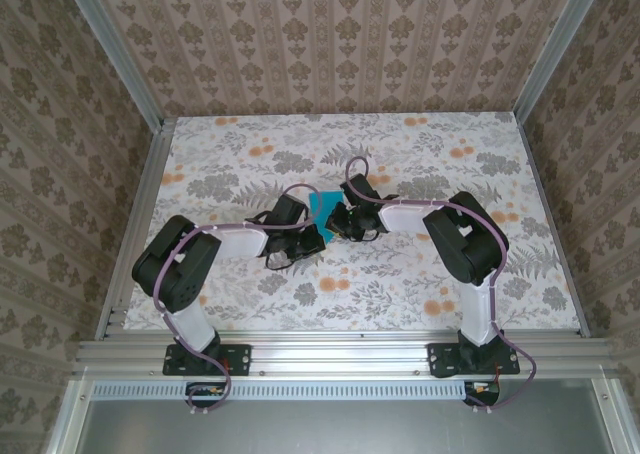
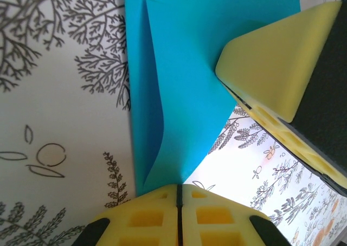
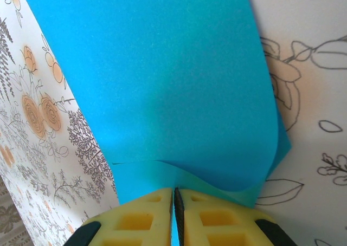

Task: Fold a paper plane with a square sheet of paper (pick it up from the middle)
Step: Third fold the triangle at the center of the table.

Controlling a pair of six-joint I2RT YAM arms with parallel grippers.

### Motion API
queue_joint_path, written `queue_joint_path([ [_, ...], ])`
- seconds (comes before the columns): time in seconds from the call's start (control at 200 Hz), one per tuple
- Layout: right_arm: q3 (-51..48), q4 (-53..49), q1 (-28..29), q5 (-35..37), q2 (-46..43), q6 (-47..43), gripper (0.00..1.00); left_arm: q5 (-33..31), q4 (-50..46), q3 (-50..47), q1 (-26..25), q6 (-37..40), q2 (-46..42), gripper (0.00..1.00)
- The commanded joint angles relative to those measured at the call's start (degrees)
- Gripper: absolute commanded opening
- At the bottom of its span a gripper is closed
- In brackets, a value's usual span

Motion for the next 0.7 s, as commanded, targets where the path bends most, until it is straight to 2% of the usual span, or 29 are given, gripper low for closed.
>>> queue_joint_path([
  [0.0, -0.4, -6.0, -1.0, 3.7, 3.3, -1.0, 0.14, -3.5, -4.8, -1.4, -0.2, 0.3, 1.2, 0.09],
  [0.19, 0.3, 0.4, -2.2, -4.3, -1.6, -6.5, 0.15, -3.9, -5.5, -2.4, -0.2, -1.2, 1.7, 0.06],
  [0.39, -0.7, 0.7, -1.6, -6.9, -5.7, -10.1, 0.11, -3.9, -4.9, -2.5, -0.2, -2.2, 2.4, 0.01],
  [0.695, -2.9, 0.6, 0.2, -8.8, -3.7, -10.0, 0.08, -3.8, -3.6, -3.0, -0.2, -3.6, 2.2, 0.0],
])
